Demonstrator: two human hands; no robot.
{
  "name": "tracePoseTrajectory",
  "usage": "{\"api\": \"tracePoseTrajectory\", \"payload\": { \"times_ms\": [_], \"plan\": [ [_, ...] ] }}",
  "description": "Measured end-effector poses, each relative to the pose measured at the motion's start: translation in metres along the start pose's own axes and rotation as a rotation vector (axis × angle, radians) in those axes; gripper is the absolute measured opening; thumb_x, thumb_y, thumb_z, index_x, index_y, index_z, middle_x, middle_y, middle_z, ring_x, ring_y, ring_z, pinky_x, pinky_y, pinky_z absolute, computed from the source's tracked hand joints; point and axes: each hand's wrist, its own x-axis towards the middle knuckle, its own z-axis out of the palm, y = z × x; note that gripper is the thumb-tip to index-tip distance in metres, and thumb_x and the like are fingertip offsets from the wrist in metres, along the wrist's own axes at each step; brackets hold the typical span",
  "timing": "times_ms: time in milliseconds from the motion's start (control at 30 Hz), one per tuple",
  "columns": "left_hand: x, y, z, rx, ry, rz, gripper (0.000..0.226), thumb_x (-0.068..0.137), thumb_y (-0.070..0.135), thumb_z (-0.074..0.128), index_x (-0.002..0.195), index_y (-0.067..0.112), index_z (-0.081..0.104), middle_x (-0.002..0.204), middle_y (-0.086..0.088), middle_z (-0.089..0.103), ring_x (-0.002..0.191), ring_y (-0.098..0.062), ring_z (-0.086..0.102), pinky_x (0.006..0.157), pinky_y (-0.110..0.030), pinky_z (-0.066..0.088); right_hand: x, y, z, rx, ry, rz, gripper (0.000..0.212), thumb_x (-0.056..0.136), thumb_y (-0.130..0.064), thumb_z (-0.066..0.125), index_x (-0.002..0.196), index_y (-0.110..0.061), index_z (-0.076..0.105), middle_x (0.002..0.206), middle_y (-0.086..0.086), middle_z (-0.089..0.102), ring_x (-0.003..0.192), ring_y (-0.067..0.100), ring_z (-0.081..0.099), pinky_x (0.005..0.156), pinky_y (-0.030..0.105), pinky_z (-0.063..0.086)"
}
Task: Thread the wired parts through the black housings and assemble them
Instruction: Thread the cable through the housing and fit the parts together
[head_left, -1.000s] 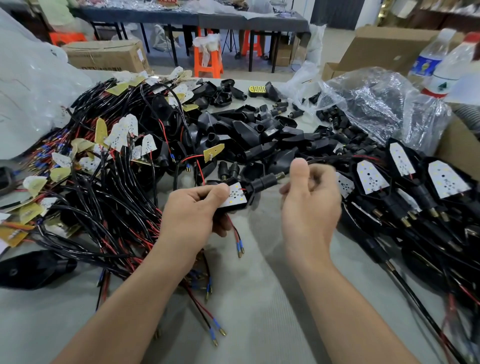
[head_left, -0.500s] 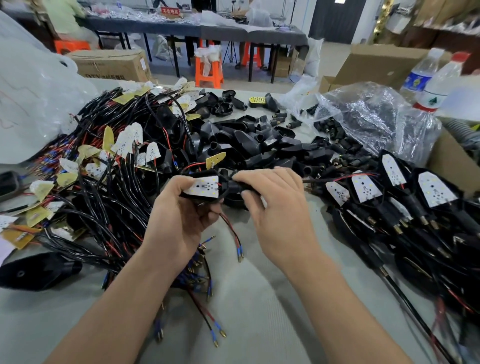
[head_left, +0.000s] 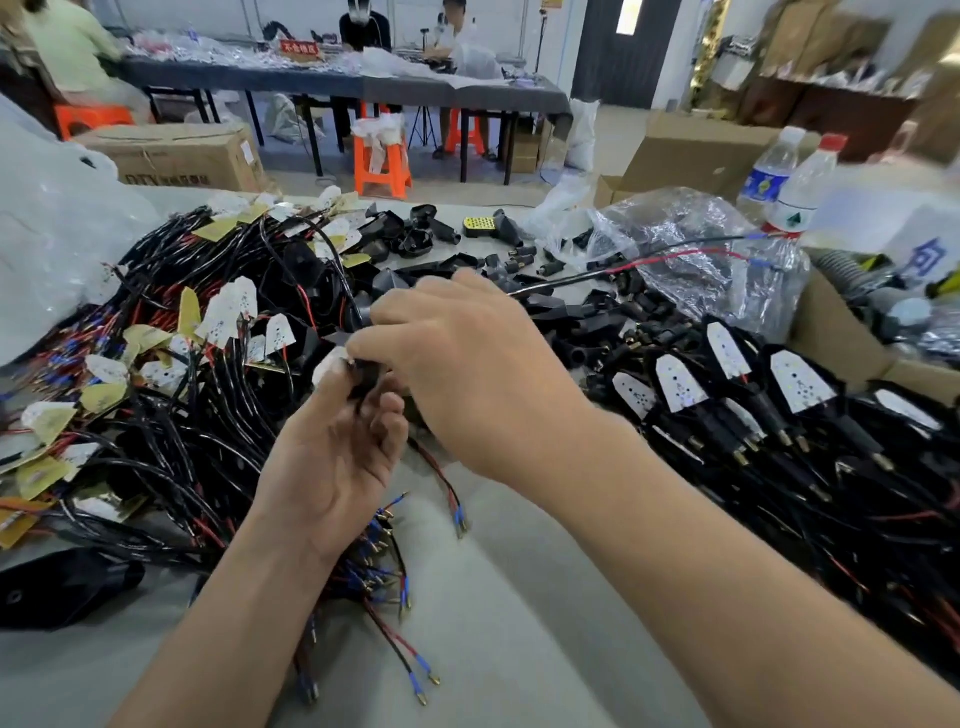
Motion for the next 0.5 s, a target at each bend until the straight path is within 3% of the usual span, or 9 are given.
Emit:
{"api": "tracePoseTrajectory", "payload": {
  "times_ms": [67, 133, 233, 333, 500],
  "plan": [
    [0.000, 0.001, -0.001, 0.053, -0.023, -0.030, 0.043, 0.082, 0.042, 0.080, 0.109, 0.009, 0.071, 0.091, -0.002, 0.072, 0.073, -0.007, 0.067, 0.068, -0.018, 0.058, -0.005, 0.011, -0.010, -0.068, 0.024, 0.019, 0.037, 0.090, -0.017, 0.044, 0.109, -0.031, 0.073, 0.095, -0.011, 0.062, 0.091, 0.016, 0.053, 0.076, 0.028, 0.021],
    [0.000, 0.001, -0.002, 0.150, -0.042, -0.041, 0.051, 0.074, 0.037, 0.089, 0.114, 0.008, 0.077, 0.093, -0.003, 0.072, 0.072, -0.007, 0.067, 0.069, -0.018, 0.057, -0.020, 0.028, -0.017, -0.095, 0.074, 0.115, 0.033, 0.092, -0.013, 0.050, 0.107, -0.027, 0.076, 0.093, -0.008, 0.067, 0.090, 0.020, 0.058, 0.076, 0.029, 0.020],
    [-0.003, -0.006, 0.001, 0.326, -0.046, -0.035, 0.028, 0.084, 0.027, 0.072, 0.108, 0.017, 0.081, 0.087, -0.002, 0.070, 0.070, -0.008, 0.063, 0.067, -0.019, 0.057, -0.059, 0.057, -0.017, -0.178, 0.159, 0.320, 0.031, 0.087, -0.005, 0.068, 0.108, -0.026, 0.078, 0.094, -0.004, 0.072, 0.089, 0.025, 0.064, 0.077, 0.034, 0.039],
    [-0.005, -0.015, 0.006, 0.451, -0.053, -0.054, 0.023, 0.086, 0.025, 0.066, 0.102, 0.018, 0.082, 0.086, -0.004, 0.070, 0.070, -0.011, 0.064, 0.066, -0.021, 0.057, -0.105, 0.081, -0.011, -0.229, 0.246, 0.601, 0.038, 0.078, 0.001, 0.074, 0.106, -0.024, 0.077, 0.095, 0.000, 0.073, 0.089, 0.031, 0.069, 0.073, 0.037, 0.054],
    [-0.009, -0.026, 0.013, 0.575, -0.039, -0.054, 0.019, 0.095, 0.015, 0.063, 0.093, 0.014, 0.082, 0.081, -0.007, 0.071, 0.067, -0.014, 0.064, 0.062, -0.022, 0.056, -0.160, 0.110, 0.010, -0.163, 0.340, 1.014, 0.024, 0.092, -0.011, 0.063, 0.114, -0.018, 0.072, 0.107, 0.007, 0.072, 0.102, 0.035, 0.064, 0.080, 0.041, 0.048]
  ]
}}
